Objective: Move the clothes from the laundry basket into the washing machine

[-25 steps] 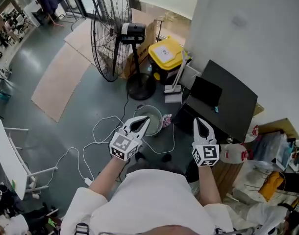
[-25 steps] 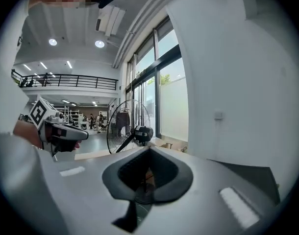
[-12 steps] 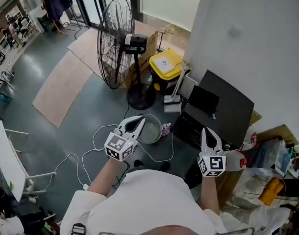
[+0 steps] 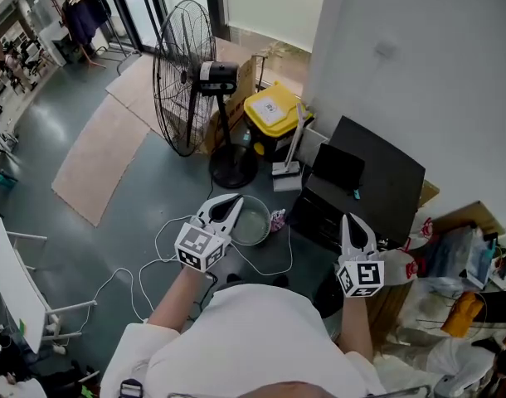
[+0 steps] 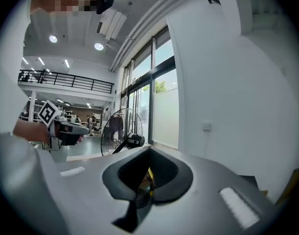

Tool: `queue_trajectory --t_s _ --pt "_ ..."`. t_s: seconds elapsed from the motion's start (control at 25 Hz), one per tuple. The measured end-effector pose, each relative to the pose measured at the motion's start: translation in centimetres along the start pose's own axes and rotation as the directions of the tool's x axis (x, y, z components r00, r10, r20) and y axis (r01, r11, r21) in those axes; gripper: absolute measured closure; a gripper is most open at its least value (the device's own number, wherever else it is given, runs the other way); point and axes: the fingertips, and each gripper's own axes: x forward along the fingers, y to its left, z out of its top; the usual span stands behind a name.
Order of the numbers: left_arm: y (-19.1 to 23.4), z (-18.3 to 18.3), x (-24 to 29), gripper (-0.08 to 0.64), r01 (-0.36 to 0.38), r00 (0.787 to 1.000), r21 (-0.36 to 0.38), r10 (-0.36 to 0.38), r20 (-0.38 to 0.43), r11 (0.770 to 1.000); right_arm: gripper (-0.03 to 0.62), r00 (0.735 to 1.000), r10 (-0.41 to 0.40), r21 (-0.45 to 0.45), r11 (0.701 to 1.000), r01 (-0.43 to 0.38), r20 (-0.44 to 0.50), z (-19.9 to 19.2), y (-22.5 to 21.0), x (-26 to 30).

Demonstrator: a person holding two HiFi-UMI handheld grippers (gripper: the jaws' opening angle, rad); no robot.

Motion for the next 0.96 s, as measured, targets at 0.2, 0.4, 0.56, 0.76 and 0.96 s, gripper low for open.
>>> queue_trajectory --t_s 0.2,0.4,0.56,0.76,0.96 --pt "-0.2 0.0 0.9 0.554 0.006 1.000 -0.005 -0.006 -0.002 1.000 0.581 1.000 0.007 -0.011 1.000 -0.007 0.000 0.1 -0.4 0.2" --pt "0.4 -0.2 1.4 0.554 -0.003 1.000 -0.016 0.003 -0.007 1.000 0.581 1.000 0.002 -0.009 1.000 -0.002 -0.007 -0.4 -0.8 0.4" --pt "0.9 -0.5 1.3 0.554 -0.016 1.000 -0.014 0.016 -0.007 1.000 0.581 1.000 0.001 -0.014 1.000 -0.001 -0.006 -0.4 -1.2 0.5" --pt "1.0 -0.3 1.8 0.554 -0.016 1.000 -0.015 0.016 -0.008 1.000 0.581 1.000 0.008 -0.016 1.000 -0.008 -0.011 -0.4 -1.4 1.0" --pt "1.3 0.2 2.3 0.554 -0.011 1.000 -0.005 0.011 -0.006 1.000 0.581 1.000 0.021 -0.028 0.999 -0.022 -0.009 0.0 -1.3 1.7"
